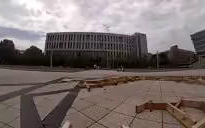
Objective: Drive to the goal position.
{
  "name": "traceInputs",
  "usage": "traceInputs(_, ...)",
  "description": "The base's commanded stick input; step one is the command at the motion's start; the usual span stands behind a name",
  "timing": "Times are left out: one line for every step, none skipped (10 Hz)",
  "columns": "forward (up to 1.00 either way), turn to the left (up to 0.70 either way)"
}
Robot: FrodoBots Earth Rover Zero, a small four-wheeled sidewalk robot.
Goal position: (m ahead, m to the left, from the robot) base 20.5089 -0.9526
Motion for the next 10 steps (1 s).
traceInputs(0.06,0.01)
traceInputs(0.06,0.0)
traceInputs(0.06,0.0)
traceInputs(0.06,0.01)
traceInputs(0.06,0.0)
traceInputs(0.06,0.01)
traceInputs(0.06,0.01)
traceInputs(0.06,0.01)
traceInputs(0.06,0.0)
traceInputs(0.06,0.01)
